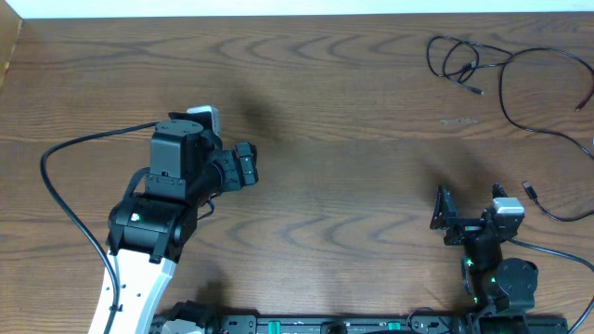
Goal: Untangle cables
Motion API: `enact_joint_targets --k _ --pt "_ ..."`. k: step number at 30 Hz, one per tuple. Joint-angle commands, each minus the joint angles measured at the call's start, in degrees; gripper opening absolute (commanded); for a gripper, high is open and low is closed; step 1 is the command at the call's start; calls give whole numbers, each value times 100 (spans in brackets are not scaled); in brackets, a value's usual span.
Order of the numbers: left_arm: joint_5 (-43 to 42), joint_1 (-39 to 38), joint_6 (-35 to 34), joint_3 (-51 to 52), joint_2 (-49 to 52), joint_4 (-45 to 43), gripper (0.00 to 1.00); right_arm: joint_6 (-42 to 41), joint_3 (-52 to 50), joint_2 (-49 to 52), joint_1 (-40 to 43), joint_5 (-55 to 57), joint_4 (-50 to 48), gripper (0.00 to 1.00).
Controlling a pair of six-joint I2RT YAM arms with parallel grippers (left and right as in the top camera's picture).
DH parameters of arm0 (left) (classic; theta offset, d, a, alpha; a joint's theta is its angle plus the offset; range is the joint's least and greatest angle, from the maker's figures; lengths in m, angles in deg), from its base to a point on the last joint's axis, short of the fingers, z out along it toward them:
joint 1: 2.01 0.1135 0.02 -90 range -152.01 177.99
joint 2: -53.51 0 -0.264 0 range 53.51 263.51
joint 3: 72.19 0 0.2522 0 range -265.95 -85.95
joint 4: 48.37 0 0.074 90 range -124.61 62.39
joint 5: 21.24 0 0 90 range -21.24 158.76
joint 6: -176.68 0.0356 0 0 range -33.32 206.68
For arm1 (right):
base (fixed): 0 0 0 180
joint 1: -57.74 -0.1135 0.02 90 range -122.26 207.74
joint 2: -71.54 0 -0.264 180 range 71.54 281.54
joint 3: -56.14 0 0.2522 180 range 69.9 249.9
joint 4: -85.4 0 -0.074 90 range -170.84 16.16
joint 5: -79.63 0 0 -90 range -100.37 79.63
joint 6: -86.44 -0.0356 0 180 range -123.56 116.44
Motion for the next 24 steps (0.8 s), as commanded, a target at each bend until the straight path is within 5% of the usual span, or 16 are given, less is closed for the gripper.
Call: enact_joint_targets --k 1,8,24 --pt "205 20 101 -70 72 11 93 0 -7 -50 -44 4 26 99" --pt "505 48 103 509 -356 -625 93 0 -7 -50 -44 4 26 99" --pt "485 848 223 4159 -3281 -4564 93 0 -7 -50 -44 4 26 99"
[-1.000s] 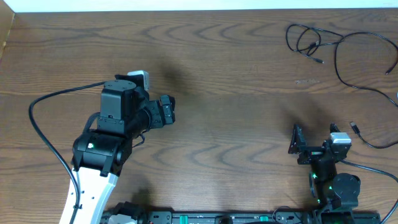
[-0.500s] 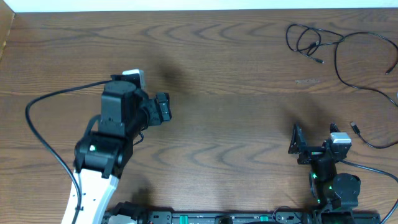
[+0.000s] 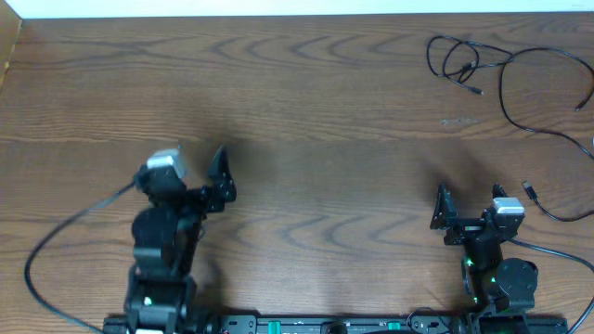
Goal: Untangle cables
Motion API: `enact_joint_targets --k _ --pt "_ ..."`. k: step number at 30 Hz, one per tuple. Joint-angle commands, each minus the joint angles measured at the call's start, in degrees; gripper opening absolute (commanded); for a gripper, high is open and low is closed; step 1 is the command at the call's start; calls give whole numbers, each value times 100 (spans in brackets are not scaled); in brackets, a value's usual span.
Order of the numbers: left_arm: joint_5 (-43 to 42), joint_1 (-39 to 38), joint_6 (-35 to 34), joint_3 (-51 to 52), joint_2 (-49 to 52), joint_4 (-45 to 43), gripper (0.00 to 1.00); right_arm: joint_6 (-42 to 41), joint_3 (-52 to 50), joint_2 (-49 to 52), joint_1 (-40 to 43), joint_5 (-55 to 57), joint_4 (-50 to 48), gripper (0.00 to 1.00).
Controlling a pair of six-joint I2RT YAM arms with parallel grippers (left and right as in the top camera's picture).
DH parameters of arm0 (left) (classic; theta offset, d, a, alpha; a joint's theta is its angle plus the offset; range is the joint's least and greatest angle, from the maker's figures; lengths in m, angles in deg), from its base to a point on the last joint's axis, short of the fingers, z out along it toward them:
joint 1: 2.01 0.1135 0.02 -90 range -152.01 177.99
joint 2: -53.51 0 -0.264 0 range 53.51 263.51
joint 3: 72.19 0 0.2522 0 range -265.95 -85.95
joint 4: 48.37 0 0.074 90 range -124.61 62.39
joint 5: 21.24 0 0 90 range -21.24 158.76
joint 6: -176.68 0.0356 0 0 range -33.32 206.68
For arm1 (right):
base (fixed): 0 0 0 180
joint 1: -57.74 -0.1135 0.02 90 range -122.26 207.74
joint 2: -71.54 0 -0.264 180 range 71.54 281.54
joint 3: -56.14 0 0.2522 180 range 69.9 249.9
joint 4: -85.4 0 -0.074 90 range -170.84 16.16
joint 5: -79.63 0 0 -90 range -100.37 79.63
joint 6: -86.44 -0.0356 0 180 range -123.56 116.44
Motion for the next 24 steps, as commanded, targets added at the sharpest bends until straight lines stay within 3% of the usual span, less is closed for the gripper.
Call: enact_joint_targets --k 1,6,11,24 --pt "50 149 258 673 -560 -507 93 0 -7 -48 -44 4 26 99" --pt "72 358 402 1554 -1303 -1399 93 0 -7 -48 -44 4 26 99" --pt "72 579 669 2068 -1926 -1537 94 0 -7 -48 -44 4 26 99" --pt "114 643 1115 2109 -3038 120 94 0 -7 -48 -44 4 26 99"
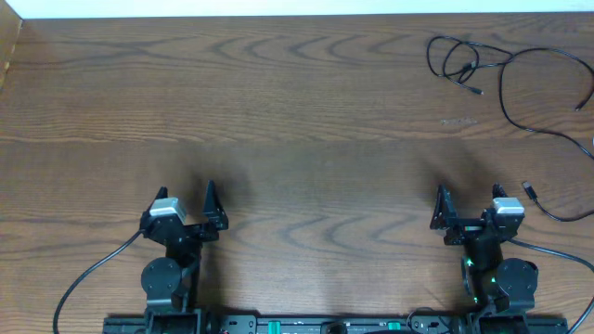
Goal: Untangle cables
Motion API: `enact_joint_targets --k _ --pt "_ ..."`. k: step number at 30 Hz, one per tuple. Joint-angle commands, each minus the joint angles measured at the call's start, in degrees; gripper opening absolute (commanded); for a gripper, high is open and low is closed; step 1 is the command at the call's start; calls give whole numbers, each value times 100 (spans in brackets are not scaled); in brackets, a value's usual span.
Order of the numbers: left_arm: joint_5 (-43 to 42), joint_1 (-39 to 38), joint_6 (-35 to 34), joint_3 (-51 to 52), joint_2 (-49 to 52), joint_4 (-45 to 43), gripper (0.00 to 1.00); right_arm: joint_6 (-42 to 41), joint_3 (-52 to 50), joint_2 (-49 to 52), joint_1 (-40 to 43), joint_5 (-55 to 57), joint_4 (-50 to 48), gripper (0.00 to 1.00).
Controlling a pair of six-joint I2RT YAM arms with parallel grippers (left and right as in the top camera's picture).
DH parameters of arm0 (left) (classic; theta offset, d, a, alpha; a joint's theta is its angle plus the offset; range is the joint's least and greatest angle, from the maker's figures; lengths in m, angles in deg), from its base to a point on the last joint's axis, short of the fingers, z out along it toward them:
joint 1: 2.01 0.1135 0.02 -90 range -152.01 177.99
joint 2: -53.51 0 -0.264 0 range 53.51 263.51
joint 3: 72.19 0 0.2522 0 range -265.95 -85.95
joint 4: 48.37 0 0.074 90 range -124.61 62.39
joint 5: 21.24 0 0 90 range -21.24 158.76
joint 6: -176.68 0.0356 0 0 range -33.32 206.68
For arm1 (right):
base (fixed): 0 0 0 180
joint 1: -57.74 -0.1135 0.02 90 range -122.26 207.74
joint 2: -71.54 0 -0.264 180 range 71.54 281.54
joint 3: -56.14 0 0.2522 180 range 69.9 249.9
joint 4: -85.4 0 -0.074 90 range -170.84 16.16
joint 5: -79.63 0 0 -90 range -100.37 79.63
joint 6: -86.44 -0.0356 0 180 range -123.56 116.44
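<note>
The black cables lie at the table's far right. A tangled loop [458, 57] sits at the back, and from it a long strand [520, 119] curves toward the right edge. Another cable end with a plug [530, 191] lies just right of my right arm. My left gripper [215, 206] is drawn back near the front edge on the left, far from every cable. My right gripper [439, 207] sits near the front edge on the right, holding nothing. From overhead I cannot make out whether either jaw is open or shut.
The brown wooden table [306, 111] stretches between the arms and the back wall. The left arm's own supply cable [88, 278] loops off the front left. A black mounting rail [325, 325] runs along the front edge.
My left arm has drawn further back toward the front edge and now sits folded like the right arm. The right arm and the cables have not moved.
The left arm was first reached out over the table's left middle, holding nothing. It was then pulled back partway, and now it is folded at the front edge. The right arm stayed folded and the cables lay unchanged throughout.
</note>
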Motion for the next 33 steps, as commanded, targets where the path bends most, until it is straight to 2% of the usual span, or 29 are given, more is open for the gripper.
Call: enact_joint_targets --k 1,7,33 --pt "76 28 284 13 -177 195 94 0 -7 -39 -44 4 24 99" --pt "79 28 286 13 -177 662 93 0 -7 -39 -44 4 24 99" --pt "52 28 282 13 -155 654 93 0 -7 -39 -44 4 24 99"
